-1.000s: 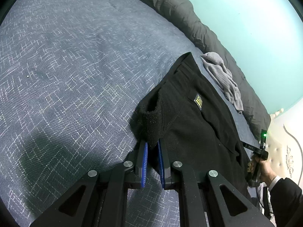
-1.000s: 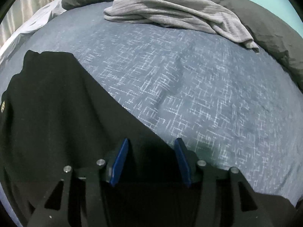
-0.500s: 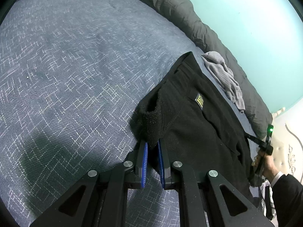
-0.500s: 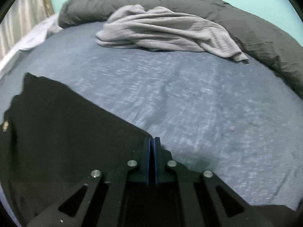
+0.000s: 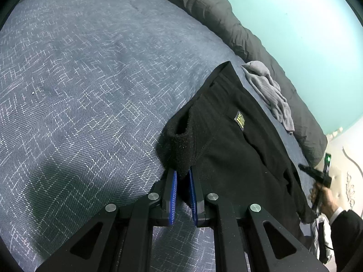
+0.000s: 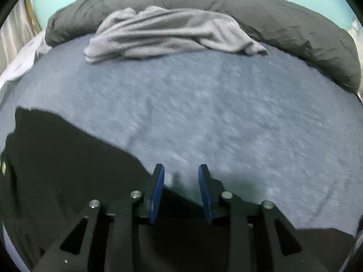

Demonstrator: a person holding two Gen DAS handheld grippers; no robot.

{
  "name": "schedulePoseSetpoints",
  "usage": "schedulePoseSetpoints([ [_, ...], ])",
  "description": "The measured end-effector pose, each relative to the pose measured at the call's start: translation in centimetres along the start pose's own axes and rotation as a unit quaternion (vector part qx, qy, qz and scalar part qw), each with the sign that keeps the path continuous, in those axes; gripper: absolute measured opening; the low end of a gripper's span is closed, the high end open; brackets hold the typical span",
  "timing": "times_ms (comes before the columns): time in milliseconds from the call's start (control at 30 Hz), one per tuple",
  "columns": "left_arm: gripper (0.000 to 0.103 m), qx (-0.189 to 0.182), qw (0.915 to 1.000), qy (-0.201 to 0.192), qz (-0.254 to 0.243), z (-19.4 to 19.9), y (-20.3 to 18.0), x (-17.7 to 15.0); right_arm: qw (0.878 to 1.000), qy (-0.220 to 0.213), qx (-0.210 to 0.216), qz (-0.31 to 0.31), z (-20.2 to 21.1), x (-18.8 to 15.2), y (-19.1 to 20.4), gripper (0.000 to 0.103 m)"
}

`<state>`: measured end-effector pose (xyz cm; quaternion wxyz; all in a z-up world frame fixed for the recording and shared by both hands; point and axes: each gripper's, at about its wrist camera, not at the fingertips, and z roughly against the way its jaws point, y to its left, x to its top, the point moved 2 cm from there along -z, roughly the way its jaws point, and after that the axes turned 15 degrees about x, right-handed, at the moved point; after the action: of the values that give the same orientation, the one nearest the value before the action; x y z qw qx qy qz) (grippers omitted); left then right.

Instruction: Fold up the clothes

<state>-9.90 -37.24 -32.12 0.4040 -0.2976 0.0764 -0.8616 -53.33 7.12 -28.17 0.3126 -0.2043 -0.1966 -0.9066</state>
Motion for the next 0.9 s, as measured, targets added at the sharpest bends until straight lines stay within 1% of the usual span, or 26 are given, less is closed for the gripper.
schedulePoseSetpoints([
  [100,0.011,0.003,1.0,-0.001,-0.001,0.1,-0.1,0.0,1.0,0.026,-0.007,-0.002,0.3,-1.7,-1.6,0.034],
  [267,0.011,0.009,0.9999,-0.004,-0.003,0.2,-0.3,0.0,0.998,0.059,-0.022,0.003,-1.1,-3.9,-3.3,0.034],
  [433,0.011,0.016,0.9998,-0.005,-0.009,0.1,-0.5,0.0,0.999,0.047,-0.014,0.016,-1.5,-4.5,-3.5,0.033],
  [533,0.011,0.018,0.9998,-0.005,-0.011,0.1,-0.5,0.0,0.998,0.042,-0.003,0.041,-1.4,-4.9,-2.7,0.013],
  [567,0.011,0.019,0.9998,-0.005,-0.011,0.0,-0.5,0.0,0.998,0.041,-0.006,0.053,-1.5,-5.1,-2.3,0.008],
  [667,0.011,0.02,0.9997,-0.006,-0.012,0.1,-0.5,0.0,0.998,0.031,-0.008,0.061,-1.3,-5.3,-1.8,0.004],
  [767,0.011,0.02,0.9997,-0.006,-0.012,0.1,-0.6,-0.1,0.998,0.014,-0.003,0.06,-0.5,-5.5,-1.9,0.003],
  [900,0.011,0.021,0.9997,-0.007,-0.013,0.2,-0.6,-0.2,0.998,-0.014,-0.011,0.057,1.3,-5.0,-2.2,0.003],
])
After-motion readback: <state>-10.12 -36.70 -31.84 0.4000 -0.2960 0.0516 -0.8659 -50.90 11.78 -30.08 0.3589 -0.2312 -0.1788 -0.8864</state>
